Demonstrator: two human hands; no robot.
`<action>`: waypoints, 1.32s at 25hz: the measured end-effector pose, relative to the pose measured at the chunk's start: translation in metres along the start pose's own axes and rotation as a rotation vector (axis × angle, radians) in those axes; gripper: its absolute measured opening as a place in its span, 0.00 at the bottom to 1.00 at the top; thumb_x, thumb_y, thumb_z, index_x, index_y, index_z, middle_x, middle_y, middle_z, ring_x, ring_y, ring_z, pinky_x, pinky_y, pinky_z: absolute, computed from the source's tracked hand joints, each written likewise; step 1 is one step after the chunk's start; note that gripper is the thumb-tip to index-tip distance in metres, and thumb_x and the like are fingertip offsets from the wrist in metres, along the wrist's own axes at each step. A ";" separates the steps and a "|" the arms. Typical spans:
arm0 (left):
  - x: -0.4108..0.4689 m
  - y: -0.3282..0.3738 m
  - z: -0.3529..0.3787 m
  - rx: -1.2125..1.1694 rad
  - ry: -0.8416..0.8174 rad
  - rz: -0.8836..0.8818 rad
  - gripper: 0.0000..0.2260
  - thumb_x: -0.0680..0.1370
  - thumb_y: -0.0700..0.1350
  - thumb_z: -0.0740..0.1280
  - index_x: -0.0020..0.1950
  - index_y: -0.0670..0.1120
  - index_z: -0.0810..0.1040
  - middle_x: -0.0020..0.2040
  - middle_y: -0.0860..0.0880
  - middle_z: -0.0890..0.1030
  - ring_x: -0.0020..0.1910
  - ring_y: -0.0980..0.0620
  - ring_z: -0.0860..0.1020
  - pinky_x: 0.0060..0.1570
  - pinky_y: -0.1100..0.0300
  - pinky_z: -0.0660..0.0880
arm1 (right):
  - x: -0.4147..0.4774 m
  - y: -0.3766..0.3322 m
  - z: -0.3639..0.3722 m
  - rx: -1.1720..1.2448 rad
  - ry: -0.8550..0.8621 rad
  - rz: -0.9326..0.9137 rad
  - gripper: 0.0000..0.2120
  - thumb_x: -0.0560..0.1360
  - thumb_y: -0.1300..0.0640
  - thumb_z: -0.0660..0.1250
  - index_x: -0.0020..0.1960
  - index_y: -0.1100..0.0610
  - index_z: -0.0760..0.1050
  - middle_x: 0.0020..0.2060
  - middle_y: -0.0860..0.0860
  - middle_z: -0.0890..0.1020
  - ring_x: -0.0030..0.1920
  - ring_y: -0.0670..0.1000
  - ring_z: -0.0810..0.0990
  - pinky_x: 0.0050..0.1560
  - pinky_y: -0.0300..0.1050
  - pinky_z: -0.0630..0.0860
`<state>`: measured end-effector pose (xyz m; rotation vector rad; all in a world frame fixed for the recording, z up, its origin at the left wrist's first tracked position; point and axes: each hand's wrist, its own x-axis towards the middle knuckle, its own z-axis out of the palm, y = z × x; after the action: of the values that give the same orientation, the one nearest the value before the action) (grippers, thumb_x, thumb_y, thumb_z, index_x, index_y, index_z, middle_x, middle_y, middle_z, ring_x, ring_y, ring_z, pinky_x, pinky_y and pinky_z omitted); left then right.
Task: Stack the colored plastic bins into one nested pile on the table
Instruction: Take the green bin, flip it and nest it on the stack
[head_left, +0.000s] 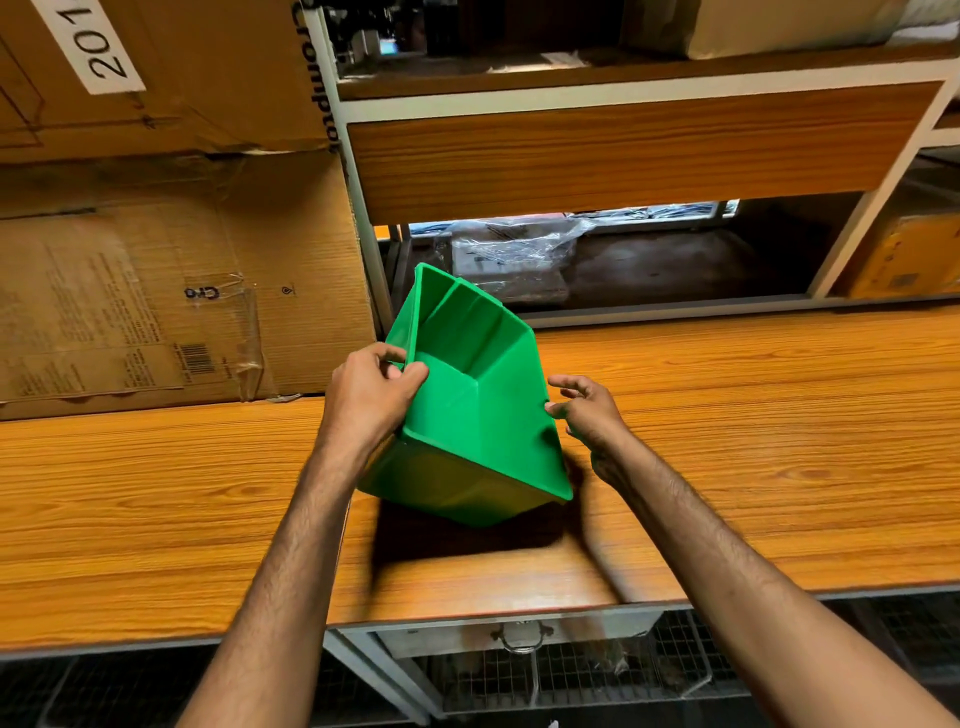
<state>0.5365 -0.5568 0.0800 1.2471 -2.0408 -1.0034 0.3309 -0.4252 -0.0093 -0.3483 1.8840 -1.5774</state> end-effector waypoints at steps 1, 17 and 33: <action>0.002 -0.006 -0.002 0.003 -0.026 -0.006 0.15 0.79 0.46 0.69 0.65 0.45 0.81 0.56 0.48 0.84 0.54 0.50 0.81 0.57 0.48 0.81 | 0.001 0.004 0.002 -0.022 -0.008 0.031 0.23 0.78 0.69 0.67 0.71 0.54 0.74 0.70 0.53 0.75 0.67 0.52 0.75 0.52 0.44 0.72; 0.009 -0.057 -0.012 -0.594 -0.196 -0.419 0.07 0.79 0.45 0.67 0.53 0.47 0.83 0.39 0.50 0.87 0.35 0.54 0.82 0.31 0.63 0.76 | -0.036 -0.089 -0.016 0.050 -0.217 0.084 0.20 0.76 0.63 0.71 0.67 0.60 0.79 0.63 0.56 0.83 0.55 0.52 0.80 0.54 0.49 0.74; -0.032 -0.092 0.049 -0.696 -0.596 -0.169 0.25 0.75 0.31 0.71 0.68 0.50 0.75 0.63 0.51 0.83 0.56 0.55 0.85 0.48 0.64 0.81 | -0.138 -0.017 -0.100 -0.095 -0.138 -0.268 0.31 0.74 0.76 0.69 0.70 0.51 0.70 0.51 0.52 0.72 0.45 0.48 0.71 0.44 0.36 0.77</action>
<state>0.5595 -0.5399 -0.0251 0.7971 -1.7009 -2.1334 0.3696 -0.2713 0.0555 -0.7593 1.8684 -1.5905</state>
